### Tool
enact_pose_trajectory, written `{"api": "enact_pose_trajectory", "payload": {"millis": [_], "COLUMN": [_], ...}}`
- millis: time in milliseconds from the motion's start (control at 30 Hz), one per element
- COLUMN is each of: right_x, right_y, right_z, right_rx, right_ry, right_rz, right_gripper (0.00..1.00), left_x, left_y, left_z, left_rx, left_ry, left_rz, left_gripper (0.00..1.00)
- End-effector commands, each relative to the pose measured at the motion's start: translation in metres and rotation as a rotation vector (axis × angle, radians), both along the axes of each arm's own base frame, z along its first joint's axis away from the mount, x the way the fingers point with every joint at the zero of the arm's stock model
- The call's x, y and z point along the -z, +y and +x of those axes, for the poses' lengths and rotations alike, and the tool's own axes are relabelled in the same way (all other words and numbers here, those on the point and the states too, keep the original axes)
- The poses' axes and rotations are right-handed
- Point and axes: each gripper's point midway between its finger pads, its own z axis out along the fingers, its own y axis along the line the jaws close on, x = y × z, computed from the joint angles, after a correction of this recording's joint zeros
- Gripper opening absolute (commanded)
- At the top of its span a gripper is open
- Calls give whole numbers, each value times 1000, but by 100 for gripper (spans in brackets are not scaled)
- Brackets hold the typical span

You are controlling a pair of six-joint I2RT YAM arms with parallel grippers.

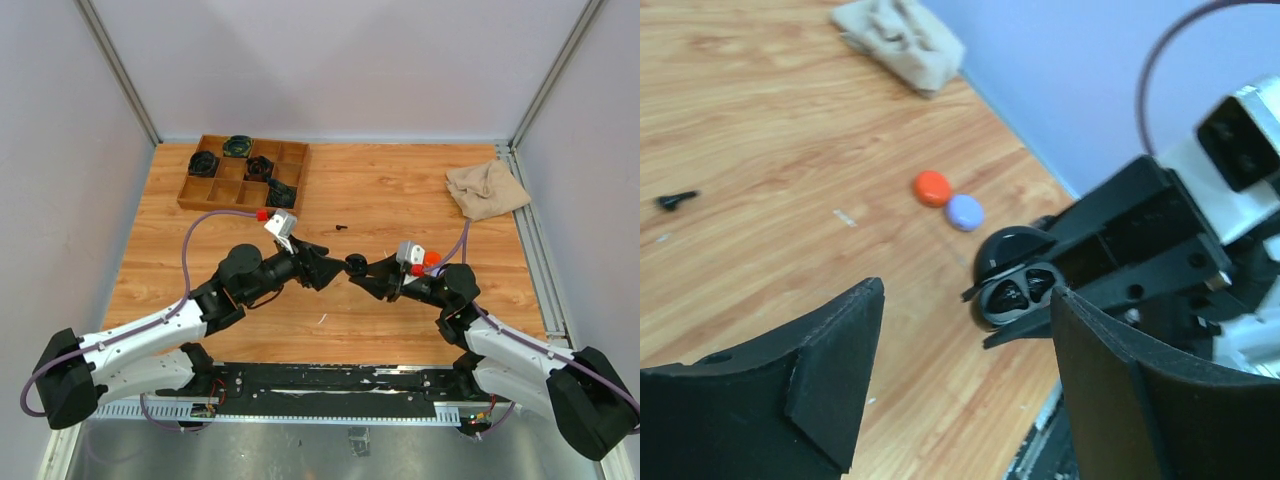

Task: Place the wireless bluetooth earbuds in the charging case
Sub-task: Place the earbud in the charging case, then move the earbud to the center of the board.

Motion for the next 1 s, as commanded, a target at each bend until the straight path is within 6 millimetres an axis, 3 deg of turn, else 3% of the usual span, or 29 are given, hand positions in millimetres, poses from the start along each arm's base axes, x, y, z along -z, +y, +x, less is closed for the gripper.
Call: {"api": "enact_pose_trajectory", "payload": {"millis": [0,200,400,633,967], "right_x": [6,16,21,22,24], "right_y": [-14,-32,-52,-60,-64], "right_z": [22,43,56,61,63], "right_rx": [136,297,437,491,514], "right_ry": [-20,-14,-25,-32,-33], "right_rz": [-30,-72,-84,-85,-88], "right_gripper": [4,4,4,4,3], "left_x": [10,36,61,92,131], "left_y": [20,32,27,9,-32], "left_z": [28,64,103,149,207], "left_rx": [-175,-300,-335,-347,-276], "left_ry": [21,101,153,209,210], "left_rz": [142,300,400,486,597], "left_gripper": [73,75,74,72,71]}}
